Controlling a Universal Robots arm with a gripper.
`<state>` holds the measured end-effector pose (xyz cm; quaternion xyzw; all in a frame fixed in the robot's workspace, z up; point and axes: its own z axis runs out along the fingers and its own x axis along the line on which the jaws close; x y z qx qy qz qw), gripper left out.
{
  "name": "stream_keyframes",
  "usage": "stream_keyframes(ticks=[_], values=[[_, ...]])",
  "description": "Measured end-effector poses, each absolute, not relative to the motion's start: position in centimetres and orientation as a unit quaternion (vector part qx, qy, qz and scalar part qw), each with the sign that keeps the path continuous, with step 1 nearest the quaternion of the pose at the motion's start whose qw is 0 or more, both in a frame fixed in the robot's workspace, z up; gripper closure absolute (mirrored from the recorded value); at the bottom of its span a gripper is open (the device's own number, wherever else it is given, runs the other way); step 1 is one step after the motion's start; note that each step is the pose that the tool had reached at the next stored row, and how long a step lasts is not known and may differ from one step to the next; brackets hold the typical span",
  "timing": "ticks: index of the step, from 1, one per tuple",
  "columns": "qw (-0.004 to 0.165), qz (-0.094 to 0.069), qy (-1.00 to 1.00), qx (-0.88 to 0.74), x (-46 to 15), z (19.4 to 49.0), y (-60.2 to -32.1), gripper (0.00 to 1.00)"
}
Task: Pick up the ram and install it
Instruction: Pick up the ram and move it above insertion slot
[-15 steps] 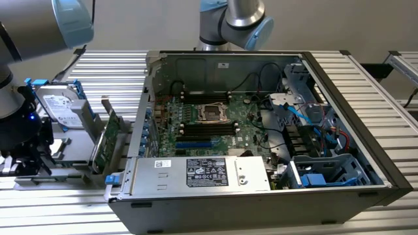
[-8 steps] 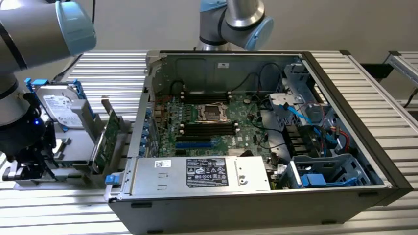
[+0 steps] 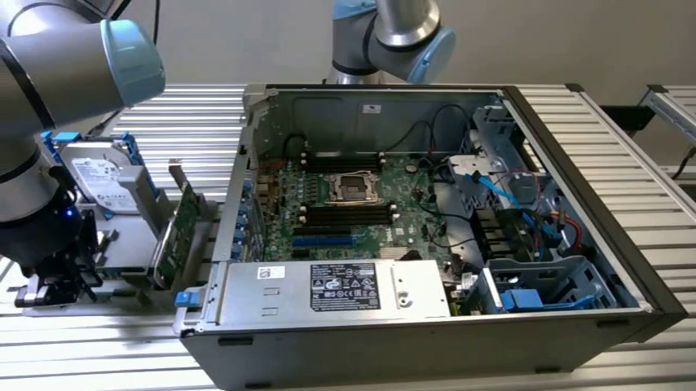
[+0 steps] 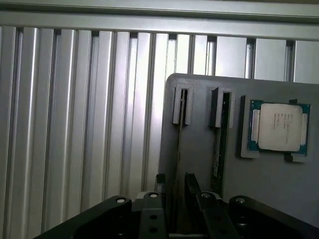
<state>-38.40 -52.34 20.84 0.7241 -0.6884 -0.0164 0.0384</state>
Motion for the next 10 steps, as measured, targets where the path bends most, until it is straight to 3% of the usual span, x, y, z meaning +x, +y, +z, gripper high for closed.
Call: stream_keyframes(ticks=[10], values=[[0.039,-0.016,-0.687,0.725,-38.44,19.87,-52.27,0.70]])
